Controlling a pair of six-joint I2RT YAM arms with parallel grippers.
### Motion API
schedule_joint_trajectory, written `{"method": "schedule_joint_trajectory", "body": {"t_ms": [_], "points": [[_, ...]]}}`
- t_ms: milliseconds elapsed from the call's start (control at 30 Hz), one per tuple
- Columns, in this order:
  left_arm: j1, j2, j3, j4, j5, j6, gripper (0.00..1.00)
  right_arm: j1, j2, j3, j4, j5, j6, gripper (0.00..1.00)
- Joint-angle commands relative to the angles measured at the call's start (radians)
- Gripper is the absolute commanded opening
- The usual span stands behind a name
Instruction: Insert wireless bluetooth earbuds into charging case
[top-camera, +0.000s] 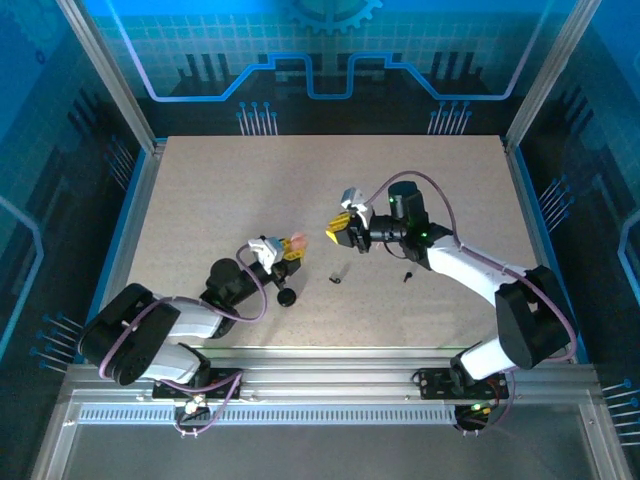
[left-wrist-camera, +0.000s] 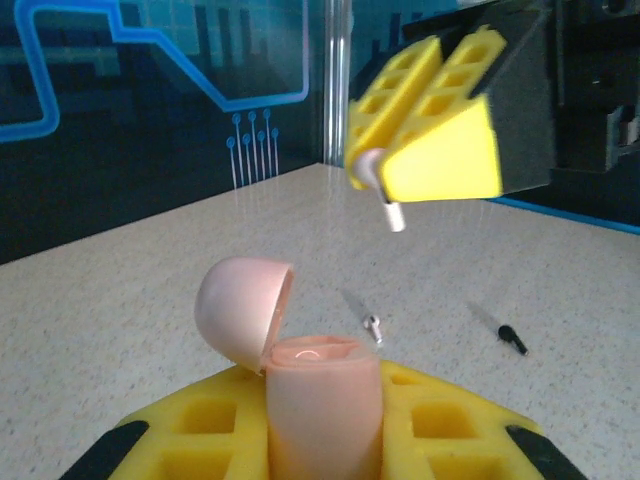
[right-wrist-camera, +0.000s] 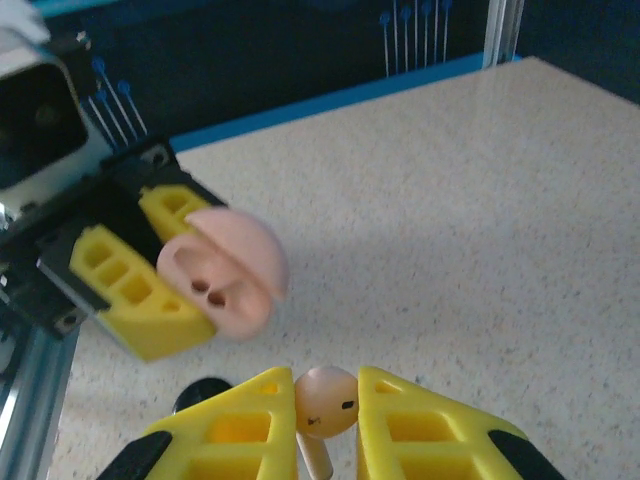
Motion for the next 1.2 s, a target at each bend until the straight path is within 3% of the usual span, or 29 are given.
{"method": "schedule_joint_trajectory", "body": {"t_ms": [0,333,767,1167], "points": [[-0.015,0.004,0.033,0.075,0.004,0.003,0.07,0.013,-0.039,-0.008,0.151,0.015,0.14,0.17],[-0.035,0.034,0.056,0.076,-0.02,0.008,0.07,0.102,-0.025,-0.069,0.361,0.14,0.348,0.17],[-0.045,-0.011,0.066,0.076,-0.049,0.002,0.07,0.197,-0.047,-0.109,0.466,0.283,0.492,0.18],[-0.05,-0.042,0.07,0.076,-0.062,-0.004,0.07,0.238,-0.037,-0.137,0.516,0.335,0.574,0.18]]}}
